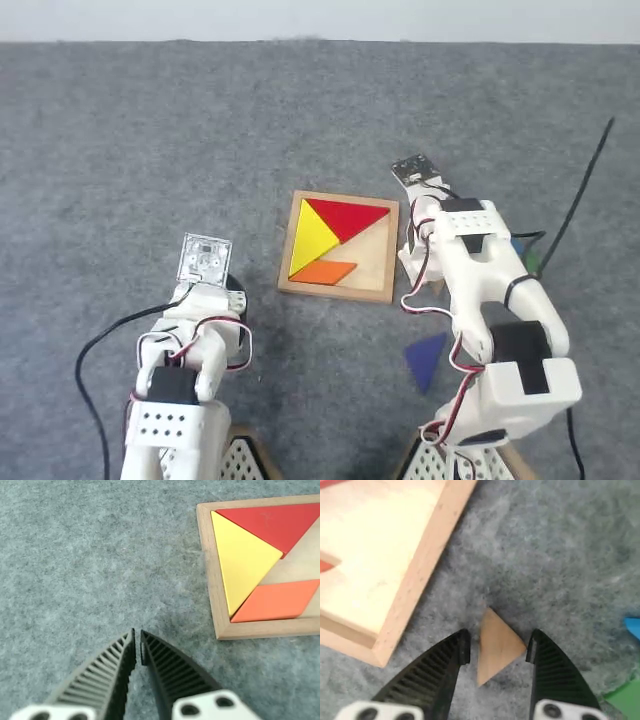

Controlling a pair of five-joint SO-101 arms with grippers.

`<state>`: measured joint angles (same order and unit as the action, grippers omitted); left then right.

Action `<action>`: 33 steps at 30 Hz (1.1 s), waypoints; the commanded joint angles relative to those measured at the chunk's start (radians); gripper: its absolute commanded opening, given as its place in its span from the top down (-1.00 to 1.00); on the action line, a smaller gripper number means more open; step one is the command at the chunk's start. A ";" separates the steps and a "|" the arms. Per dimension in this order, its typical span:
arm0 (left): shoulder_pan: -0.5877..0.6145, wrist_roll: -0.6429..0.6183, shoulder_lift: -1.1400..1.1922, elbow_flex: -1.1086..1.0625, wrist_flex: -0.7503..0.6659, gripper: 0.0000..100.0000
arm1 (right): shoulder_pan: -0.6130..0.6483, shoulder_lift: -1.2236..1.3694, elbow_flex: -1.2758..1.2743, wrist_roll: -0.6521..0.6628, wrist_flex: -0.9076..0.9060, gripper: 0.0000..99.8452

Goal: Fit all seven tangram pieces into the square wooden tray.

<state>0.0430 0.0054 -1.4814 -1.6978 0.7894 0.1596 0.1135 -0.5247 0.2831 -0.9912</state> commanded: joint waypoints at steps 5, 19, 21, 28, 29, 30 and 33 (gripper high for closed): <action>0.005 -0.008 -0.014 0.008 0.008 0.97 | -0.016 -0.005 0.009 -0.014 -0.013 0.74; 0.005 -0.008 -0.014 0.008 0.008 0.97 | 0.041 -0.074 0.135 -0.012 -0.125 0.74; 0.005 -0.008 -0.014 0.008 0.008 0.97 | 0.084 -0.076 0.180 -0.012 -0.153 0.74; 0.005 -0.008 -0.014 0.008 0.008 0.97 | 0.186 -0.074 0.328 -0.012 -0.262 0.74; 0.005 -0.008 -0.014 0.008 0.008 0.97 | 0.196 -0.074 0.342 -0.008 -0.269 0.74; 0.005 -0.008 -0.014 0.008 0.008 0.97 | 0.203 -0.074 0.351 -0.008 -0.271 0.74; 0.005 -0.008 -0.014 0.008 0.008 0.97 | 0.225 -0.074 0.364 -0.006 -0.268 0.74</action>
<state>0.0430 0.0054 -1.4814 -1.6978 0.7894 0.3590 0.1013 -0.2240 0.2800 -1.2490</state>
